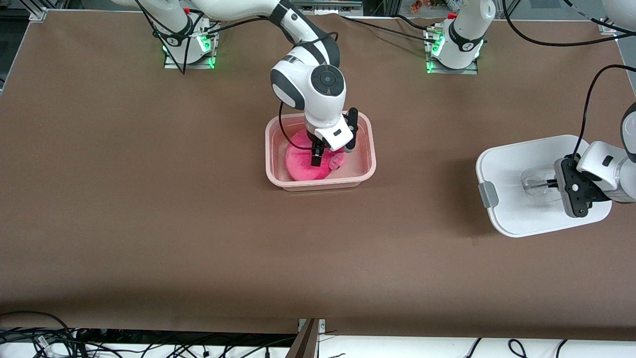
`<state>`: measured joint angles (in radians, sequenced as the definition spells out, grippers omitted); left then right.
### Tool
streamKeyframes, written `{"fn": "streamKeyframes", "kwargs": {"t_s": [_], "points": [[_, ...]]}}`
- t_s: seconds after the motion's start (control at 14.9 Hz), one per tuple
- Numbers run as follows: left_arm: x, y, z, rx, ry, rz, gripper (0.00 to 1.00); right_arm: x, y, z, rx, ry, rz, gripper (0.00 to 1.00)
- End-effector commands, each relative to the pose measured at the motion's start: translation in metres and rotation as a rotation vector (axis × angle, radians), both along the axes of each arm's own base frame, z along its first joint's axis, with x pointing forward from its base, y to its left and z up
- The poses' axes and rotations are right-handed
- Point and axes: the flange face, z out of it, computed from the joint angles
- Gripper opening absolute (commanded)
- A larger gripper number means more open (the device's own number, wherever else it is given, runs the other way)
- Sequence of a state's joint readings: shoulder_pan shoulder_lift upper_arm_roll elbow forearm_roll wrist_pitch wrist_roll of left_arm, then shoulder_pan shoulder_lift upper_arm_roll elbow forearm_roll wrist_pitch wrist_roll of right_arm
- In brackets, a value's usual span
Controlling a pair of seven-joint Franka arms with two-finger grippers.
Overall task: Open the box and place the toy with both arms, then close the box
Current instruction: 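Open the right gripper and withdraw it while the left gripper lifts the lid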
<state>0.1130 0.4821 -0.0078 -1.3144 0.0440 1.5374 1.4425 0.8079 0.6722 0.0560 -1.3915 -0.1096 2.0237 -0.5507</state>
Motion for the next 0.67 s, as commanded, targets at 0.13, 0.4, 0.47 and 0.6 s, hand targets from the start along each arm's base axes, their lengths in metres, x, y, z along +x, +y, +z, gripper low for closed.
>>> {"fn": "streamKeyframes", "kwargs": {"t_s": [0.13,0.4,0.47,0.6], "points": [[-0.003,-0.001,0.005,0.023,0.012,-0.041,0.0,0.009,-0.002,0.032,0.045,-0.01,-0.046,1.0],[-0.003,-0.003,0.005,0.022,0.013,-0.044,0.0,0.03,-0.047,0.09,0.048,0.039,-0.131,1.0],[-0.003,-0.002,0.005,0.022,0.013,-0.042,0.0,0.043,-0.073,0.113,0.042,0.04,-0.169,1.0],[-0.003,-0.007,0.005,0.007,0.011,-0.04,0.0,0.089,-0.159,0.156,0.028,0.033,-0.294,1.0]]}}
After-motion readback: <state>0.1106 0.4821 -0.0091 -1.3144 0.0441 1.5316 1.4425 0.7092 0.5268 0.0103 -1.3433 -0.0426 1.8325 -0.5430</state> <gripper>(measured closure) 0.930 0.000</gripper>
